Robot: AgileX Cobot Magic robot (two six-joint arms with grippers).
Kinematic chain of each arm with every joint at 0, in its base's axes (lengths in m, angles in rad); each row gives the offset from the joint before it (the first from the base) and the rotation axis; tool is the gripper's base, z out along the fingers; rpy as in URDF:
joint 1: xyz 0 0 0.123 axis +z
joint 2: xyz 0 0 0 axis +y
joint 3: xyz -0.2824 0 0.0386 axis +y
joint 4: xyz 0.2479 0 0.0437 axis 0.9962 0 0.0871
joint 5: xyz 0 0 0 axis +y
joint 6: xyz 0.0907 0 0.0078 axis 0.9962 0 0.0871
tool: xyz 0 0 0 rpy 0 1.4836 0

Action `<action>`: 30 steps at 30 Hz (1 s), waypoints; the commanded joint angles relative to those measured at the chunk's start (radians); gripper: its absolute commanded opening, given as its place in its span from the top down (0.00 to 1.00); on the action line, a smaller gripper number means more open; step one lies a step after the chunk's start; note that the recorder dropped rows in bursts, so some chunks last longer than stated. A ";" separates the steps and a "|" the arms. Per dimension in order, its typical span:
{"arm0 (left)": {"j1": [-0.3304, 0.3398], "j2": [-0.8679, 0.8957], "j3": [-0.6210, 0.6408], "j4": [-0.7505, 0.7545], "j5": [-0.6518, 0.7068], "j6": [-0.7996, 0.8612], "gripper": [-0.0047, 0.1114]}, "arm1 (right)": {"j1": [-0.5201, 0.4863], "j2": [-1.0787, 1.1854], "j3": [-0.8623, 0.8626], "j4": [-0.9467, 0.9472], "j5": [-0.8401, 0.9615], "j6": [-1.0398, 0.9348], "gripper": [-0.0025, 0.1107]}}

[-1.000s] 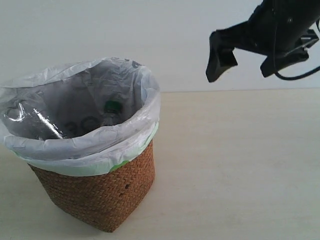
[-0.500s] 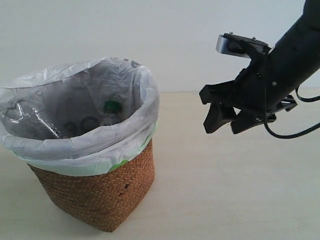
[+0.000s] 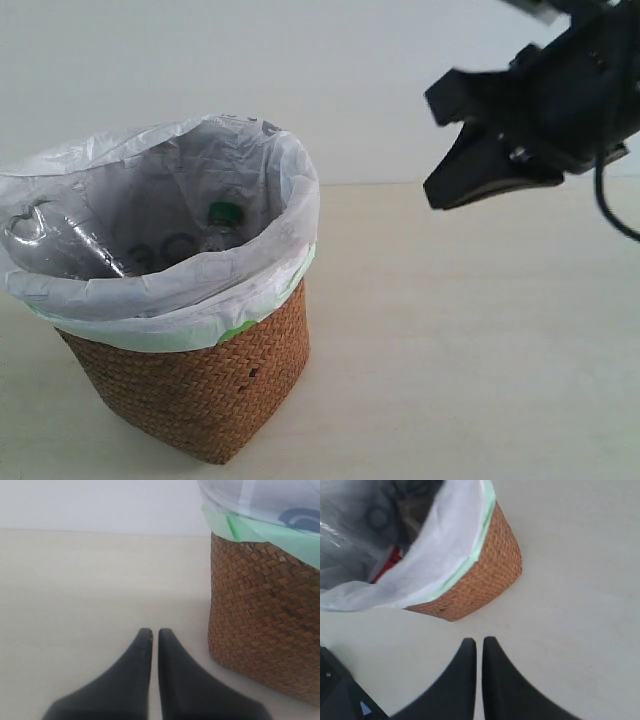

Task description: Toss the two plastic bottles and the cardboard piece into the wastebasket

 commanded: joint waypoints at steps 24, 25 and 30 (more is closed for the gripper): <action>0.003 -0.002 0.004 0.006 0.001 0.005 0.93 | 0.001 -1.022 0.575 -0.157 -0.359 0.150 0.98; 0.003 -0.002 0.004 0.006 0.001 0.005 0.93 | 0.001 -1.039 0.604 -0.157 -0.383 0.160 0.98; 0.003 -0.002 0.004 0.006 0.001 0.005 0.93 | 0.001 -1.082 0.724 -0.155 -0.478 0.215 0.98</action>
